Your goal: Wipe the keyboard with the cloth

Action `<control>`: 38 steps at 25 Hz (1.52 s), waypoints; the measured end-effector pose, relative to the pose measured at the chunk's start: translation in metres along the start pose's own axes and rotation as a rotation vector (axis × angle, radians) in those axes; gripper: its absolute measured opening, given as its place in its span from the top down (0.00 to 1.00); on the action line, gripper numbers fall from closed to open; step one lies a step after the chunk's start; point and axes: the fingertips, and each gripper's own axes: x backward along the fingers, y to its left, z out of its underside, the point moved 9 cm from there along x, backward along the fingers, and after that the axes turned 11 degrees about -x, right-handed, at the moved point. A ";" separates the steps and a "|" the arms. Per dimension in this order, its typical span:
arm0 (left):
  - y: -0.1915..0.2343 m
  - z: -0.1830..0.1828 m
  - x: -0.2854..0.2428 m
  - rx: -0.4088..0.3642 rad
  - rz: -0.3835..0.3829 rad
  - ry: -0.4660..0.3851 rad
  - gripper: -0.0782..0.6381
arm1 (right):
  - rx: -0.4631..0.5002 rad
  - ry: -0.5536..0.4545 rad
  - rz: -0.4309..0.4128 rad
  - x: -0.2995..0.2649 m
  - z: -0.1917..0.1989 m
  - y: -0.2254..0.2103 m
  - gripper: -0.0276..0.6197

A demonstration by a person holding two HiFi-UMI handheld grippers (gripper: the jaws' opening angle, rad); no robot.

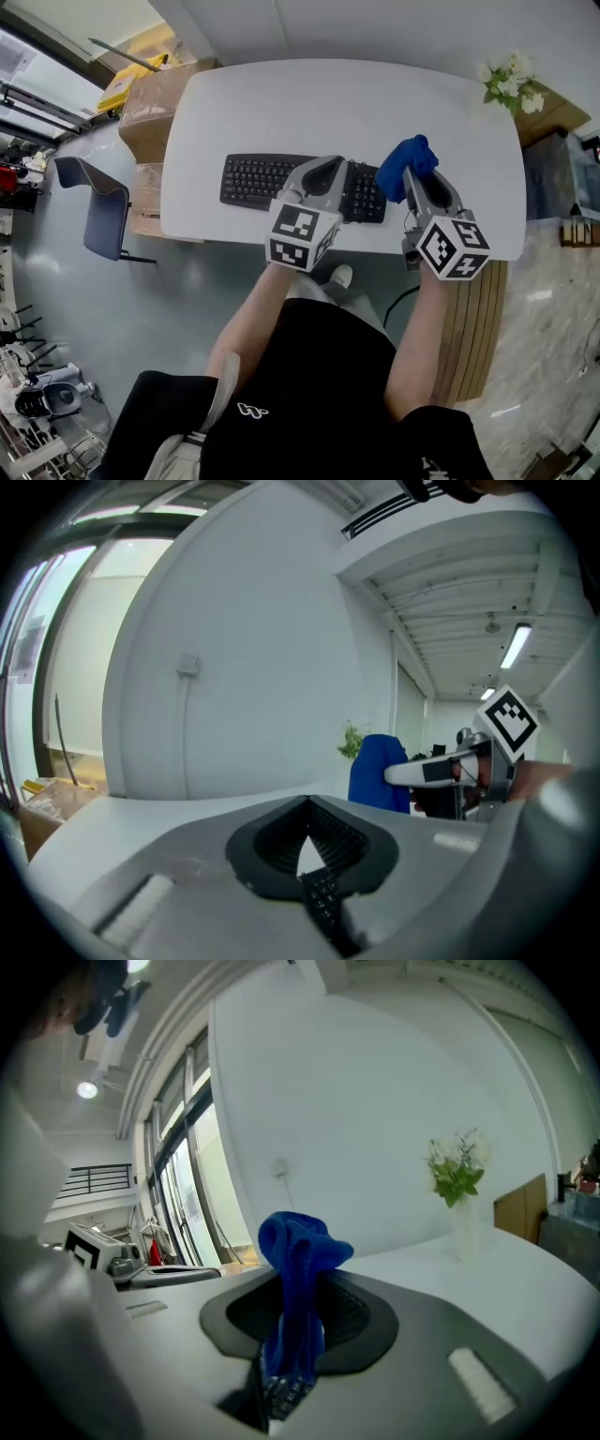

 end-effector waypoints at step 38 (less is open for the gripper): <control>0.046 -0.116 0.034 -0.075 -0.243 -0.297 0.89 | 0.266 -0.240 -0.214 -0.036 -0.104 0.089 0.81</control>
